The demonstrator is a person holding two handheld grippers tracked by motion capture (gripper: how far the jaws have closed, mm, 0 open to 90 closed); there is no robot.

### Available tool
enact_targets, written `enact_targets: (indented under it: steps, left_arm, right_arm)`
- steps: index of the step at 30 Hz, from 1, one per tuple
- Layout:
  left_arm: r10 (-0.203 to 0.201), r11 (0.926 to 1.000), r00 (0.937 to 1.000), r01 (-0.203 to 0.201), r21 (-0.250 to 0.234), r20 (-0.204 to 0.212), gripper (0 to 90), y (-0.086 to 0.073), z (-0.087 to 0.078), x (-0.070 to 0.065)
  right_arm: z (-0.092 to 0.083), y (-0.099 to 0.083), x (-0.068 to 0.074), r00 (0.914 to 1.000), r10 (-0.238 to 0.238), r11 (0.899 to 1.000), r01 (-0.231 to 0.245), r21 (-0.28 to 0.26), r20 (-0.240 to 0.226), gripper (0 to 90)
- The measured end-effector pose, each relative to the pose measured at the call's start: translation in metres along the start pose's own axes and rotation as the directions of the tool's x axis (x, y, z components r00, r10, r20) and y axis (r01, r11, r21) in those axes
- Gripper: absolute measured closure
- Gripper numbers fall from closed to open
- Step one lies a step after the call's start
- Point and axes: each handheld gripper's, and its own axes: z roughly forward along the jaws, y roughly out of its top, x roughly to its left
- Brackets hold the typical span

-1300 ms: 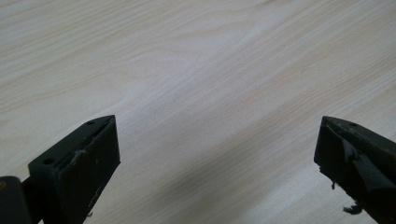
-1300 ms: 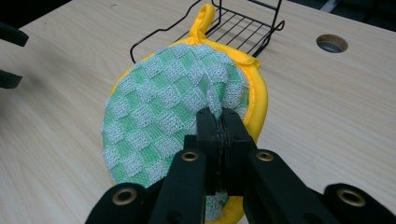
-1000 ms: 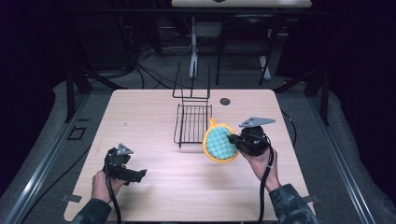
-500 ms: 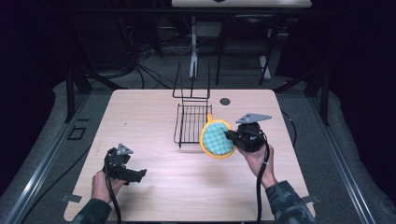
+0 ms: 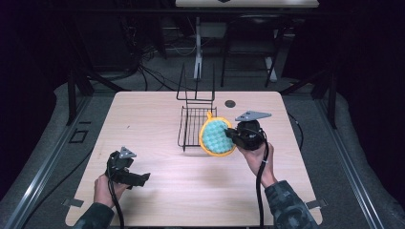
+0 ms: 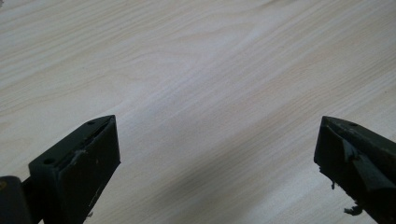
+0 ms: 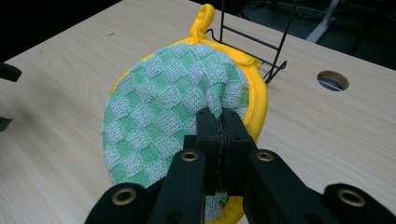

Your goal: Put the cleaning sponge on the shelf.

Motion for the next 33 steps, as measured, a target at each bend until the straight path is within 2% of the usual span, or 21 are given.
enact_targets:
  steps: [6, 15, 33]
  left_arm:
    - [-0.002, 1.0000, 1.0000, 0.002, 0.000, 0.003, 0.5, 0.000, 0.000, 0.000]
    - [0.001, 1.0000, 1.0000, -0.001, -0.001, 0.003, 0.5, 0.000, 0.000, 0.000]
    - [0.000, 1.0000, 1.0000, 0.000, -0.005, -0.004, 0.7, 0.000, 0.000, 0.000]
  right_arm:
    - [0.008, 0.004, 0.001, 0.9999, 0.011, 1.000, -0.011, 0.001, 0.004, 88.3]
    - [0.022, 0.009, 0.007, 0.9998, -0.004, 1.000, 0.004, -0.003, 0.021, 88.3]
    - [0.054, 0.015, 0.016, 0.9988, 0.025, 1.000, -0.024, -0.012, 0.042, 88.2]
